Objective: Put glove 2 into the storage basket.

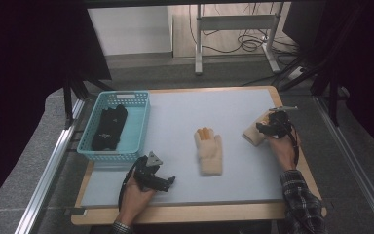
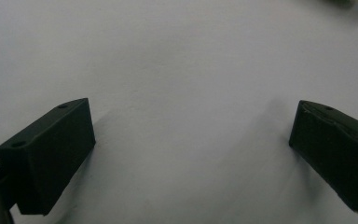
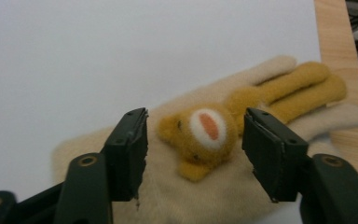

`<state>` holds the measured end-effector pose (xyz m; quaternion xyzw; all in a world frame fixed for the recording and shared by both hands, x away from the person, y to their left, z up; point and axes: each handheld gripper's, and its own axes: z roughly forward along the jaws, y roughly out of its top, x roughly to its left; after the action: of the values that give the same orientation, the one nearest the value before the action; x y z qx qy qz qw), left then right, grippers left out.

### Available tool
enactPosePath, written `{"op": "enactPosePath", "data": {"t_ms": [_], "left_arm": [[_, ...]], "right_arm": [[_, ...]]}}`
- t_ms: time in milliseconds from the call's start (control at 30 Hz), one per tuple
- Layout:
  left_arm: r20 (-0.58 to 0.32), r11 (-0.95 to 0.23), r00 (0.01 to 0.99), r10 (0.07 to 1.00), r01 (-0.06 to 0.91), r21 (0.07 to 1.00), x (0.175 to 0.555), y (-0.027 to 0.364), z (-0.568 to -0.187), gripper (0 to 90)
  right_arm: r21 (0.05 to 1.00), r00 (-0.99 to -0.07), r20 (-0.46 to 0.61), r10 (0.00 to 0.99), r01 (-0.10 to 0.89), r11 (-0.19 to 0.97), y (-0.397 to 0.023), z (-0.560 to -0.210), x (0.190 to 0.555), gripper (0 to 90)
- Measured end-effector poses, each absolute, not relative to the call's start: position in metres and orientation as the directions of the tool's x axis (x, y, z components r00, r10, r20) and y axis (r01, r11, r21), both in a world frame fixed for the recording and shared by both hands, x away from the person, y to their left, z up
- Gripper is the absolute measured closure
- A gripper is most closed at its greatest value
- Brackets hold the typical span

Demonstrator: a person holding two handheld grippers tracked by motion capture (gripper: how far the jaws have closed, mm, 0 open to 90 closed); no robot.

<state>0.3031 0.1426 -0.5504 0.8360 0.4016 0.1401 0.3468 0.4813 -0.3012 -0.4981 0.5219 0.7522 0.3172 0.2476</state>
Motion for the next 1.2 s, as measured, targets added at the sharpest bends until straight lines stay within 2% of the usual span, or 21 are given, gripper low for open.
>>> {"op": "enactPosePath", "data": {"t_ms": [200,233,267,367,533,933,967,1000,1033,1067,1200], "left_arm": [[-0.044,-0.437,0.638,0.768,0.574,0.692,0.303,0.143,-0.550,0.3],[-0.044,-0.437,0.638,0.769,0.574,0.693,0.303,0.143,-0.550,0.4],[-0.044,-0.437,0.638,0.769,0.574,0.693,0.303,0.143,-0.550,0.4],[-0.044,-0.438,0.639,0.768,0.574,0.692,0.303,0.143,-0.550,0.3],[-0.041,-0.441,0.640,0.767,0.573,0.690,0.303,0.143,-0.550,0.3],[-0.044,-0.438,0.639,0.768,0.574,0.692,0.303,0.143,-0.550,0.3],[-0.043,-0.438,0.639,0.768,0.574,0.692,0.303,0.143,-0.550,0.4],[-0.043,-0.438,0.639,0.768,0.574,0.692,0.303,0.143,-0.550,0.4],[-0.044,-0.438,0.638,0.769,0.574,0.692,0.303,0.143,-0.550,0.4],[-0.044,-0.438,0.638,0.769,0.574,0.692,0.303,0.143,-0.550,0.3],[-0.044,-0.437,0.638,0.769,0.575,0.692,0.303,0.143,-0.550,0.4]], "right_arm": [[0.719,-0.292,-0.050,0.955,0.653,0.238,-0.296,-0.513,0.493,36.8],[0.728,-0.282,-0.064,0.957,0.643,0.239,-0.293,-0.518,0.495,40.5],[0.728,-0.282,-0.064,0.957,0.643,0.239,-0.293,-0.518,0.495,40.5],[0.733,-0.284,-0.092,0.954,0.630,0.258,-0.291,-0.518,0.492,57.3],[0.730,-0.314,-0.068,0.947,0.632,0.262,-0.298,-0.513,0.490,60.6],[0.775,-0.481,-0.098,0.871,0.512,0.370,-0.286,-0.476,0.457,60.0],[0.779,-0.525,-0.103,0.845,0.485,0.396,-0.281,-0.468,0.450,59.9],[0.779,-0.525,-0.103,0.845,0.485,0.396,-0.281,-0.468,0.450,59.9],[0.784,-0.569,-0.100,0.816,0.460,0.417,-0.275,-0.460,0.442,59.7],[0.784,-0.569,-0.100,0.816,0.460,0.417,-0.275,-0.460,0.442,59.7],[0.795,-0.667,-0.101,0.738,0.392,0.463,-0.256,-0.443,0.421,59.5]]}}
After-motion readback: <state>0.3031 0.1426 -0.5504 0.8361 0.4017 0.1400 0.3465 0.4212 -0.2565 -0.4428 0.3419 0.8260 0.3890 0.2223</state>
